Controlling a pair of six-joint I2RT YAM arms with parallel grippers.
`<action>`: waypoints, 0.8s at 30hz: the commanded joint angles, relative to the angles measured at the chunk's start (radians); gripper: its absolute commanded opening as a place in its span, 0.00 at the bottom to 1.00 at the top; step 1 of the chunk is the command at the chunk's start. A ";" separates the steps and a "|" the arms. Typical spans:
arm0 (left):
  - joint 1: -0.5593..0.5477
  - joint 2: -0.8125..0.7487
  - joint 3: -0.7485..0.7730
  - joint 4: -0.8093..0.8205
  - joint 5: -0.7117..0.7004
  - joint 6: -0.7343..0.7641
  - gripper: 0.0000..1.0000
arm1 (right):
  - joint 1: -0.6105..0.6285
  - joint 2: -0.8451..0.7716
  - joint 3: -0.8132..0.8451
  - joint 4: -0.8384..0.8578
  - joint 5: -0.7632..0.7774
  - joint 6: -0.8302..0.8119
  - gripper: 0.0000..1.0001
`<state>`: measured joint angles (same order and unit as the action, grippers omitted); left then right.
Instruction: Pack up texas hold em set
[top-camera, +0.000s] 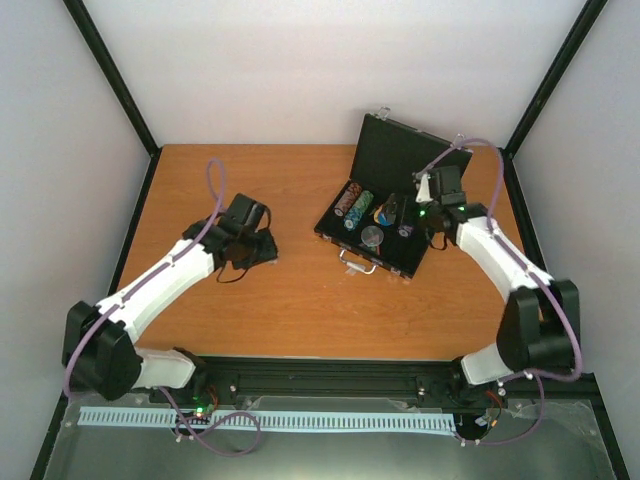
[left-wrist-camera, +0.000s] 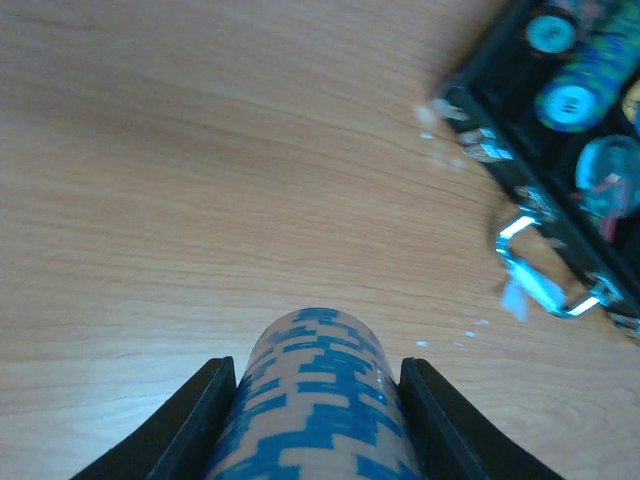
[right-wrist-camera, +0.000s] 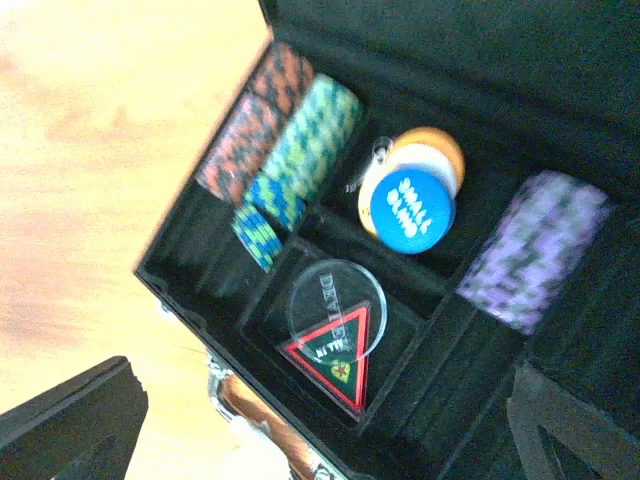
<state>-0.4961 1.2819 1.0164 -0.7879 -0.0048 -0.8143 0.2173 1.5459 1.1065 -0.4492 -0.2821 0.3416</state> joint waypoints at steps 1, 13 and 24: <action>-0.125 0.102 0.188 0.144 0.029 0.034 0.01 | -0.035 -0.132 0.014 -0.086 0.194 0.045 1.00; -0.346 0.595 0.700 0.245 0.042 0.014 0.01 | -0.195 -0.116 -0.038 -0.057 0.325 0.061 1.00; -0.410 0.863 0.966 0.235 0.165 -0.127 0.01 | -0.274 -0.078 -0.082 -0.016 0.365 0.051 1.00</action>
<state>-0.8909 2.1189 1.8751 -0.5968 0.1028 -0.8658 -0.0334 1.4483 1.0355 -0.5030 0.0574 0.3931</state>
